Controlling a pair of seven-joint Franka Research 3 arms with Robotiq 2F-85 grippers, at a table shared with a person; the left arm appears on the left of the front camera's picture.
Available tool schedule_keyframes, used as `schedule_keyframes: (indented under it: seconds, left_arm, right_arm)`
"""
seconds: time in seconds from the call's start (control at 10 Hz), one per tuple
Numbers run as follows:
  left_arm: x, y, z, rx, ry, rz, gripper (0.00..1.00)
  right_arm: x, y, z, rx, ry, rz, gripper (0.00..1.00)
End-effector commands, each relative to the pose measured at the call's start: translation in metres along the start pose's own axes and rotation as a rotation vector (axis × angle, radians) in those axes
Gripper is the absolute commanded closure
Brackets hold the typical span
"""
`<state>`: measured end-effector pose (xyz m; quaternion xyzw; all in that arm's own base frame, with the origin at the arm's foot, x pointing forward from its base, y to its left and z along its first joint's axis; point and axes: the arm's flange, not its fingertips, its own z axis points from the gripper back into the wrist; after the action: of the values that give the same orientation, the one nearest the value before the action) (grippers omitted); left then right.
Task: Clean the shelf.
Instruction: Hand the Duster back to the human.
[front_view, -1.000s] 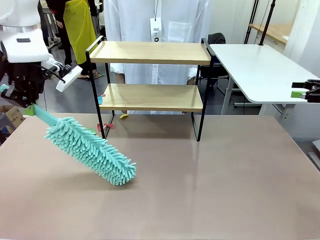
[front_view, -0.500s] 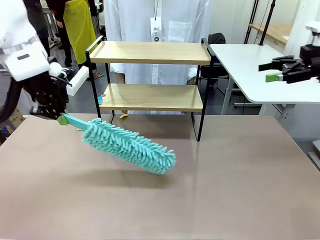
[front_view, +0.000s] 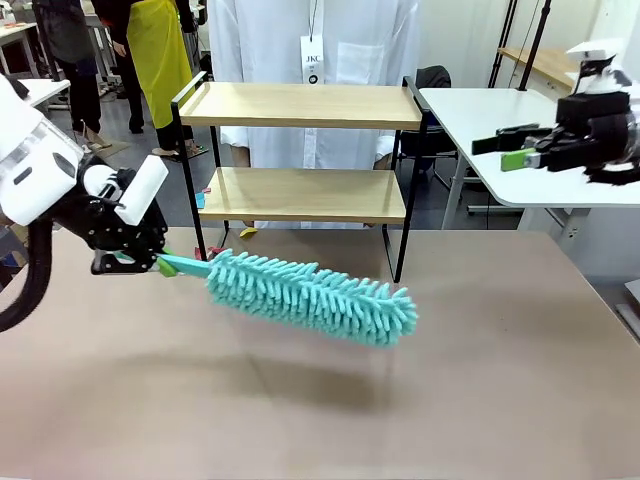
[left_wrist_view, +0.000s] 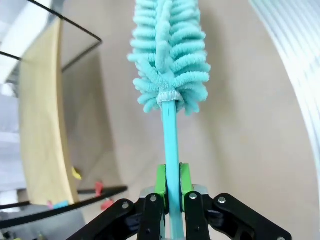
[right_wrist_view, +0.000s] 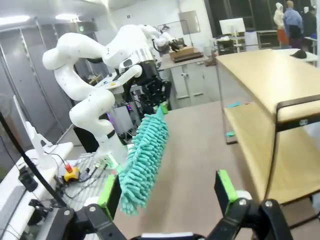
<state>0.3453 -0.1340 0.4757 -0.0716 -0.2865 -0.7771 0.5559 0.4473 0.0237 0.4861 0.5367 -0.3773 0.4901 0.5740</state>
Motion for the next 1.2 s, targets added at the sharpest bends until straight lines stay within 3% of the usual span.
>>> schedule_keyframes:
  seconds: [0.0, 0.2, 0.3, 0.4, 0.5, 0.6, 0.8, 1.1]
  left_arm:
    - [-0.008, -0.018, -0.026, 0.074, -0.087, 0.024, 0.87]
    - [-0.006, -0.015, -0.038, 0.100, -0.065, 0.085, 0.87]
    - [-0.005, -0.012, -0.039, 0.071, -0.077, 0.056, 0.87]
    - [-0.006, -0.009, -0.037, 0.043, -0.076, 0.024, 0.87]
    - [-0.004, 0.011, -0.028, 0.065, -0.051, 0.089, 0.87]
    - [-0.004, 0.011, -0.028, 0.065, -0.051, 0.089, 0.87]
    - [-0.004, 0.011, -0.028, 0.065, -0.051, 0.089, 0.87]
    - [-0.004, 0.011, -0.028, 0.065, -0.051, 0.089, 0.87]
  right_arm:
    - [-0.018, 0.007, -0.027, -0.025, -0.035, 0.013, 0.00]
    - [-0.029, 0.008, -0.035, -0.095, -0.090, 0.074, 0.00]
    - [-0.022, 0.004, -0.028, 0.004, -0.027, -0.005, 0.00]
    - [-0.022, 0.004, -0.028, 0.004, -0.027, -0.005, 0.00]
    - [-0.022, 0.004, -0.028, 0.004, -0.027, -0.005, 0.00]
    - [-0.032, 0.003, -0.032, -0.012, -0.039, -0.008, 0.00]
    - [-0.076, 0.021, -0.040, -0.165, 0.089, 0.139, 0.00]
    - [-0.112, 0.025, -0.055, -0.177, 0.129, 0.218, 0.00]
